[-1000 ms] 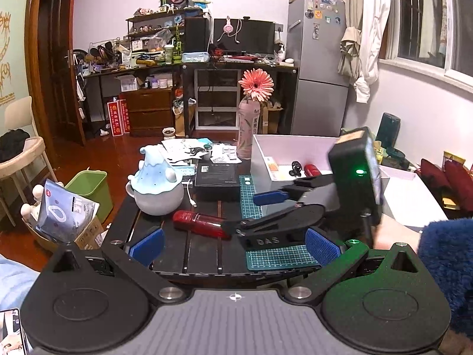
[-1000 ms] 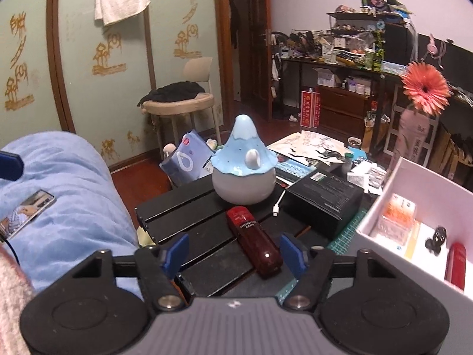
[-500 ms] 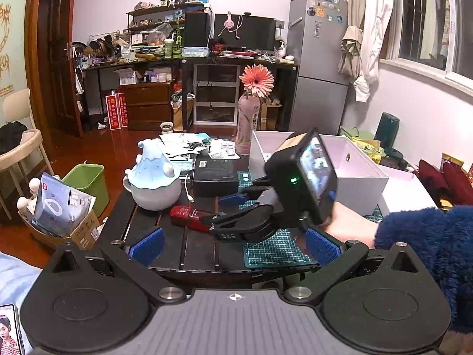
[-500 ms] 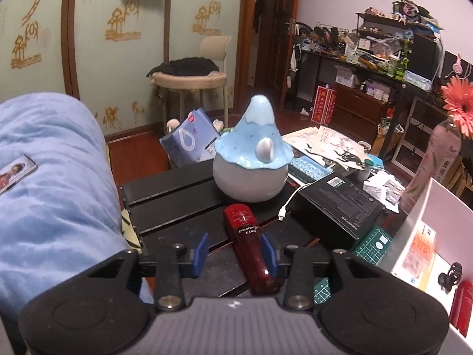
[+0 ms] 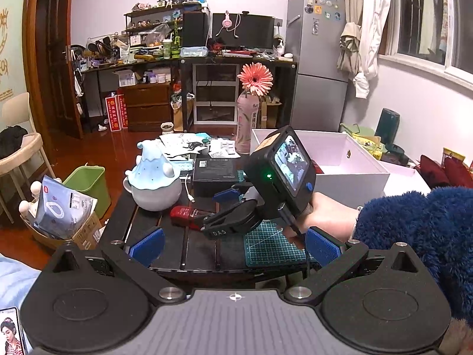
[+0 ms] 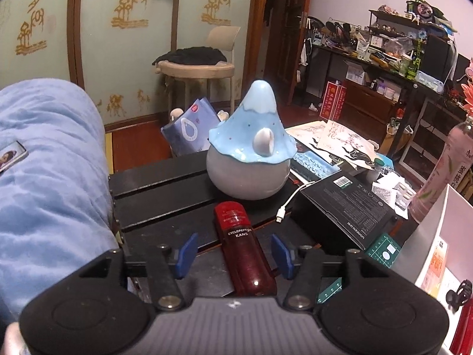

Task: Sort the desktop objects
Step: 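Lower the right gripper around the lying red bottle and close it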

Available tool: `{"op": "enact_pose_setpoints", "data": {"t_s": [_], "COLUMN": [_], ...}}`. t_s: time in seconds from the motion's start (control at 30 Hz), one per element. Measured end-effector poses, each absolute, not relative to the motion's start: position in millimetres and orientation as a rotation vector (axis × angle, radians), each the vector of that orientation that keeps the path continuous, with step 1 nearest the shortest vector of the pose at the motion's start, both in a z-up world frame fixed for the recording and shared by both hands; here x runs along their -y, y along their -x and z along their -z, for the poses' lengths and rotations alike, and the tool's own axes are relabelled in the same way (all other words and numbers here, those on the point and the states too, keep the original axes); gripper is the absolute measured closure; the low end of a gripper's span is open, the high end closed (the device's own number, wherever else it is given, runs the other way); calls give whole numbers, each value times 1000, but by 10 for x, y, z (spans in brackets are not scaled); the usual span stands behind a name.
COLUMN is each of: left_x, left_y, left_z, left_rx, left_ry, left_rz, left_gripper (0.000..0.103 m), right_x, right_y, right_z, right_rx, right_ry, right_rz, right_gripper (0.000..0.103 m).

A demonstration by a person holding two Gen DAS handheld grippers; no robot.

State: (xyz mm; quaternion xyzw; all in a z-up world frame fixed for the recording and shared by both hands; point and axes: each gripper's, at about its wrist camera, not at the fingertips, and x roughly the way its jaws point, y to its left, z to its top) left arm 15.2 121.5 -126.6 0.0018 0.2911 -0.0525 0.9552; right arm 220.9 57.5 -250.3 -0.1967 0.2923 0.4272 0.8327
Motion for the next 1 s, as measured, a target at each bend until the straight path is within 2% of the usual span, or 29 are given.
{"op": "enact_pose_setpoints", "data": {"t_s": [0.13, 0.37, 1.0], "left_x": [-1201, -1184, -1160], "left_y": [-151, -143, -144], "left_z": [1263, 1267, 1271], "left_rx": [-592, -593, -599], "left_ry": [-8, -14, -20], "left_rz": [107, 106, 109], "left_gripper": [0, 0, 0], "right_x": [-579, -579, -805], "right_y": [-2272, -2372, -2533], "right_z": [2535, 2596, 2755], "right_rx": [-639, -674, -744], "right_ry": [412, 393, 466], "right_rz": [-909, -906, -898], "right_gripper": [42, 37, 38]}}
